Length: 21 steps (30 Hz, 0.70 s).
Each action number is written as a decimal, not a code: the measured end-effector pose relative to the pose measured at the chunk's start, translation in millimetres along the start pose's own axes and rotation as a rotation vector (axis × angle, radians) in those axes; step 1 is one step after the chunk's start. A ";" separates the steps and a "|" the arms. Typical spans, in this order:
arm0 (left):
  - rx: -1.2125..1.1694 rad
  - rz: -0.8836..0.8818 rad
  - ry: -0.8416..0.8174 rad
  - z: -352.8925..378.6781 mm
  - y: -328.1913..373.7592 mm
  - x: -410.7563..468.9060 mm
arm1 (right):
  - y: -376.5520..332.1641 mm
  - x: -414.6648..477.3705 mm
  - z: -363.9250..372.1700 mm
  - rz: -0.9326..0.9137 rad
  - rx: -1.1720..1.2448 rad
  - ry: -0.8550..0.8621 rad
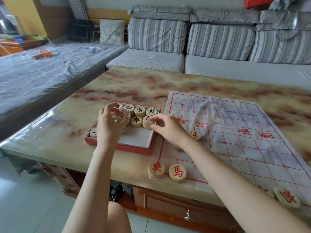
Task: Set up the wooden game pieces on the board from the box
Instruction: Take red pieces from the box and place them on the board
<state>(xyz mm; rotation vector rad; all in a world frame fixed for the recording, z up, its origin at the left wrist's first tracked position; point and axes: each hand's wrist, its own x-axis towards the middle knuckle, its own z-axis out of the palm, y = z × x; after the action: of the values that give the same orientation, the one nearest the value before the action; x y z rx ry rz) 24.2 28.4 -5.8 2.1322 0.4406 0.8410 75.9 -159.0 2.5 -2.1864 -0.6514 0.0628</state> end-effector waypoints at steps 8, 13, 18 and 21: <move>-0.088 -0.084 0.060 -15.7 -7.2 -6.8 | -24.7 37.5 20.2 0.017 -0.158 -0.083; -0.098 -0.075 0.065 -19.4 -13.1 -9.2 | -37.6 75.6 49.0 -0.042 -0.257 -0.220; -0.110 -0.087 0.036 -18.8 -16.0 -7.6 | -35.5 99.1 71.2 -0.030 -0.460 -0.405; -0.095 -0.092 0.020 -20.8 -18.8 -7.5 | -37.7 98.1 72.0 -0.100 -0.532 -0.349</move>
<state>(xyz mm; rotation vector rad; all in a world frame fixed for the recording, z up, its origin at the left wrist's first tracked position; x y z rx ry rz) 3.8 47.5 -13.8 2.0021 0.4955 0.8162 125.7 -41.8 0.4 -2.6765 -1.0696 0.2463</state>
